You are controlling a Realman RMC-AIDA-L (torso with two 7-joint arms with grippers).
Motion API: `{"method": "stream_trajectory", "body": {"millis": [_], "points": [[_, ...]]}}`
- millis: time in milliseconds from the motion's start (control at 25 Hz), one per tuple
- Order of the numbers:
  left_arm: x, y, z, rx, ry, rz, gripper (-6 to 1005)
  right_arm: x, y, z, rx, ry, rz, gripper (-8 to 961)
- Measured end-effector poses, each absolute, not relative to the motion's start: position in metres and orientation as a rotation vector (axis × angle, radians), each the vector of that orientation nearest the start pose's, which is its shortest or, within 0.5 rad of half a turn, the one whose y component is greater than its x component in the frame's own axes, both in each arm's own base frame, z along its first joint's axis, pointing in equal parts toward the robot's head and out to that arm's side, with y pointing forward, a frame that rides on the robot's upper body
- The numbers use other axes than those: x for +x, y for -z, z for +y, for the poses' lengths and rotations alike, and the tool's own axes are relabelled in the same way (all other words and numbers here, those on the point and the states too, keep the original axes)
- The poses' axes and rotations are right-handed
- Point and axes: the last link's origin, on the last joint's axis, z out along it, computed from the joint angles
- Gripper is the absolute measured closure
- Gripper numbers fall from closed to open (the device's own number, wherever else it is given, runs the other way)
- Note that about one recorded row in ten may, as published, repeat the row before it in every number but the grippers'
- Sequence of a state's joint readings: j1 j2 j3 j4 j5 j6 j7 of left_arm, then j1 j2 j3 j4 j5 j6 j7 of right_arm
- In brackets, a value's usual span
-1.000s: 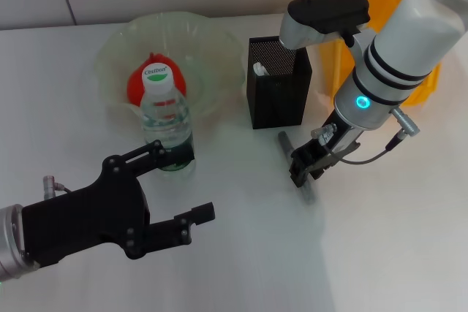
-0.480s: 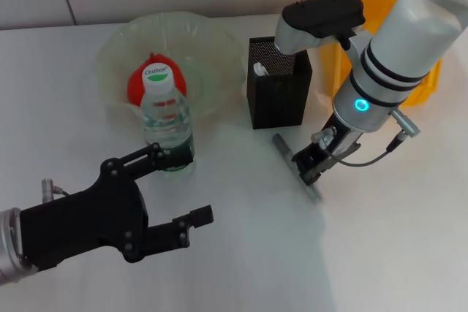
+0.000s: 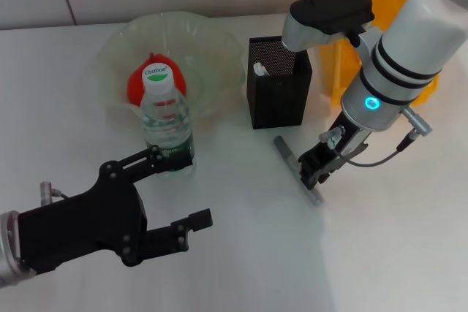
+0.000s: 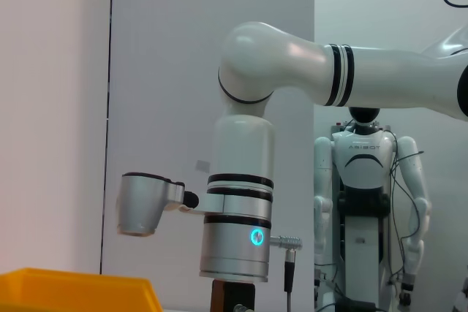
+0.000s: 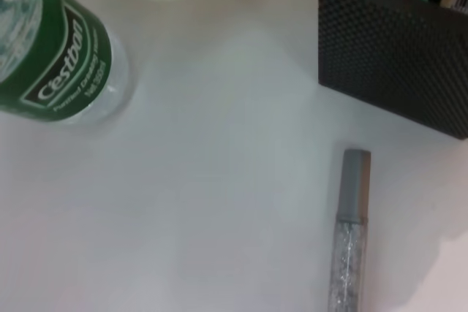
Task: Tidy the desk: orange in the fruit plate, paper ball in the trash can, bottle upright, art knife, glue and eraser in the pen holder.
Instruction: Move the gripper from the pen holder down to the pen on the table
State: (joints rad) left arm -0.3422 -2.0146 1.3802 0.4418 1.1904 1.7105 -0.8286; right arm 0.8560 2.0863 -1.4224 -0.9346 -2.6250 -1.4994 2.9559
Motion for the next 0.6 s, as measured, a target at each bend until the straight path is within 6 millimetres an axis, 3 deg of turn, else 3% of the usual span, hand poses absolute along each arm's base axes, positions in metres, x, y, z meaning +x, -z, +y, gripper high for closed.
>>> {"method": "stream_trajectory", "body": {"millis": [320,600], "points": [[-0.2516,0.0288,0.2487,-2.692,1.218,-0.137,214,0.1757,0.0492,0.3727,-2.362,0.647,1.414,759],[-0.2522,0.0289,0.2468,-2.694,1.222,-0.139,214,0.1752,0.0497,0.3732,-2.364,0.628,1.416,720]]}}
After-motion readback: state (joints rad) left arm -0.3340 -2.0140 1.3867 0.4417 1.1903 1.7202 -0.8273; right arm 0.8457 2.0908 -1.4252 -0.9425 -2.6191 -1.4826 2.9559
